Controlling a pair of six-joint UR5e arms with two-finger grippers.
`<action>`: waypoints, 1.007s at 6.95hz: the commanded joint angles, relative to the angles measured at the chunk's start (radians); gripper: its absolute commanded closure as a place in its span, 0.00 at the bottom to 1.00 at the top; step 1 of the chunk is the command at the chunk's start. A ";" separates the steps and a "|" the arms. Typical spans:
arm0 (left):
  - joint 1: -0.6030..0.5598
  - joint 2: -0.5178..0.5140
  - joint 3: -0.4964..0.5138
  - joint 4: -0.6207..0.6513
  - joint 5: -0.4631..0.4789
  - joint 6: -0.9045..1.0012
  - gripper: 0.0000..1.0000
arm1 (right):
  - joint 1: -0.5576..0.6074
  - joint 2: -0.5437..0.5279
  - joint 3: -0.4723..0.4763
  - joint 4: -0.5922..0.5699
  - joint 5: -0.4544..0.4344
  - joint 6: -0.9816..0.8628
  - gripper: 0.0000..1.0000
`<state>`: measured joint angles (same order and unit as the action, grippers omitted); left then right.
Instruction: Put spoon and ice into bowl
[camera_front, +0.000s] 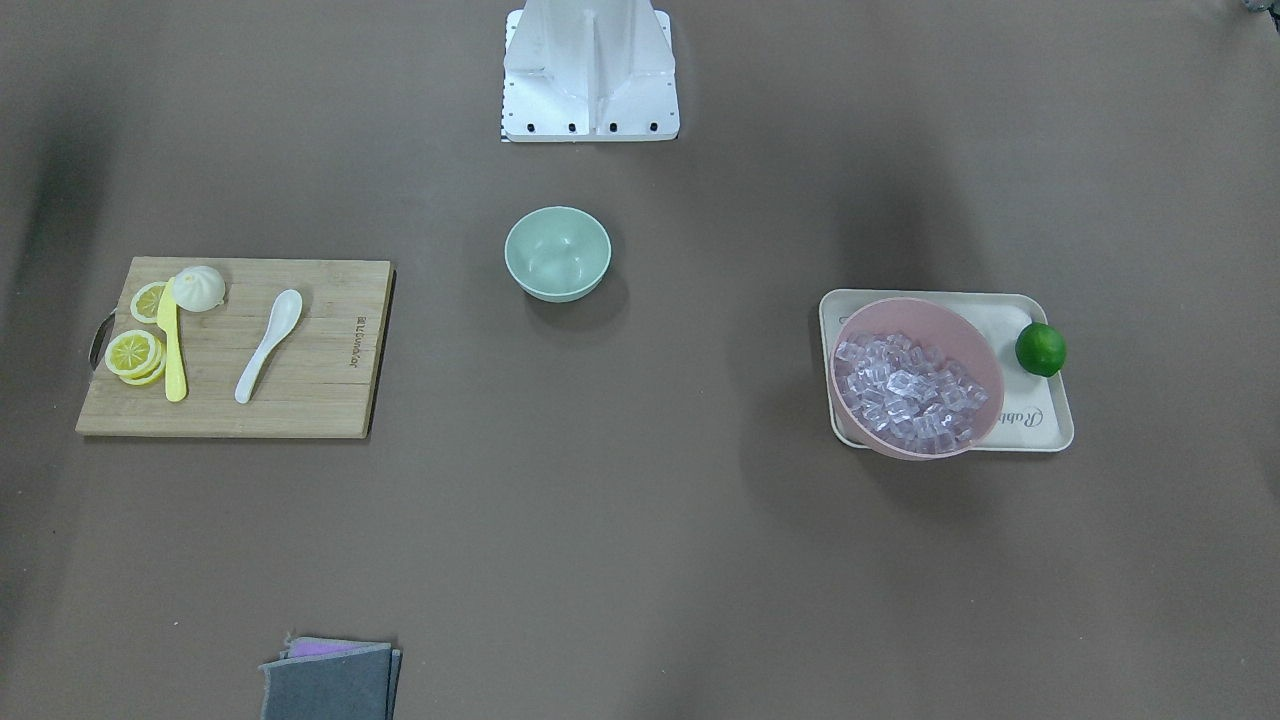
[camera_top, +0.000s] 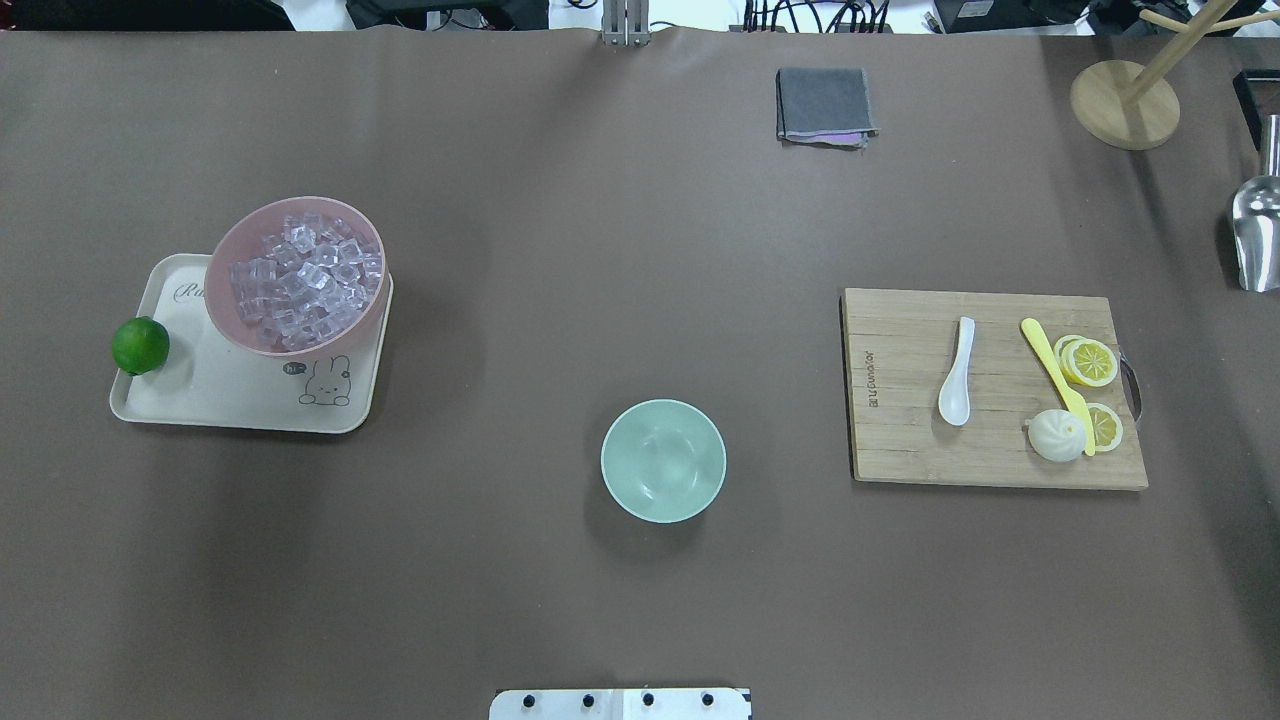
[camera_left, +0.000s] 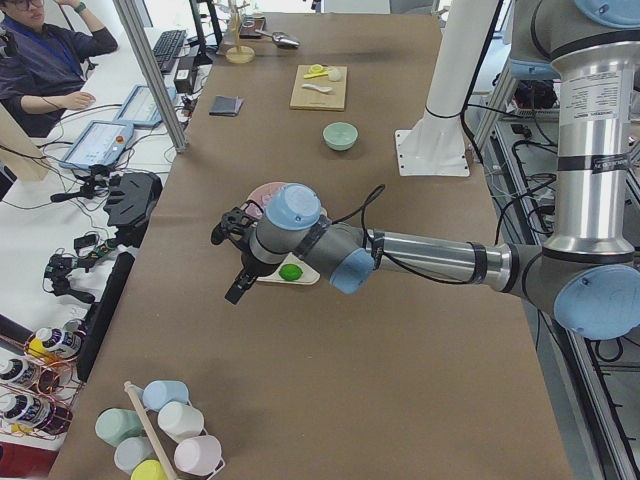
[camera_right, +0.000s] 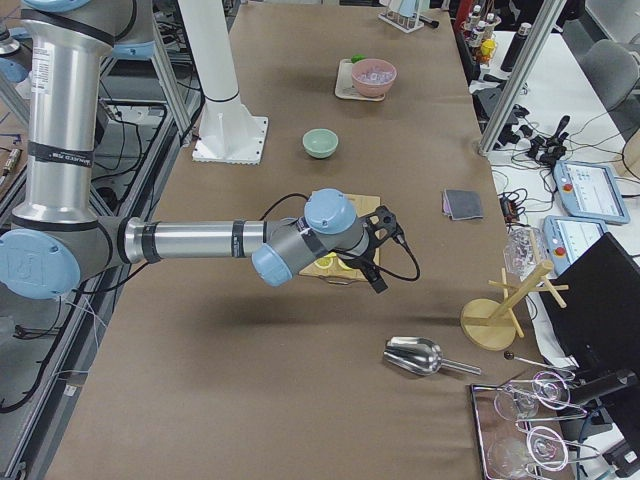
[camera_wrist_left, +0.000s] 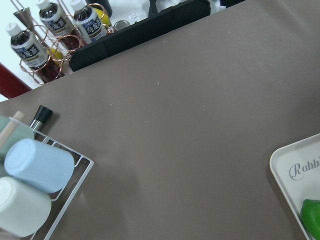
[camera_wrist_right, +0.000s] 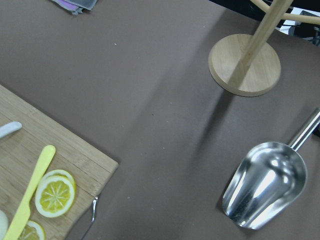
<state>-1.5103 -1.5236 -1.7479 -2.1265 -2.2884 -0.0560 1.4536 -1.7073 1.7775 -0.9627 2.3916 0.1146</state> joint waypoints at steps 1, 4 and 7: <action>0.181 -0.047 -0.002 -0.111 0.001 -0.223 0.02 | -0.147 0.035 0.061 0.001 -0.056 0.253 0.00; 0.407 -0.162 0.005 -0.185 0.029 -0.544 0.01 | -0.352 0.066 0.129 0.001 -0.253 0.524 0.00; 0.595 -0.226 0.002 -0.185 0.270 -0.669 0.03 | -0.473 0.097 0.135 0.001 -0.393 0.640 0.00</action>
<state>-0.9923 -1.7226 -1.7457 -2.3114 -2.1119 -0.6741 1.0160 -1.6193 1.9113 -0.9618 2.0412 0.7267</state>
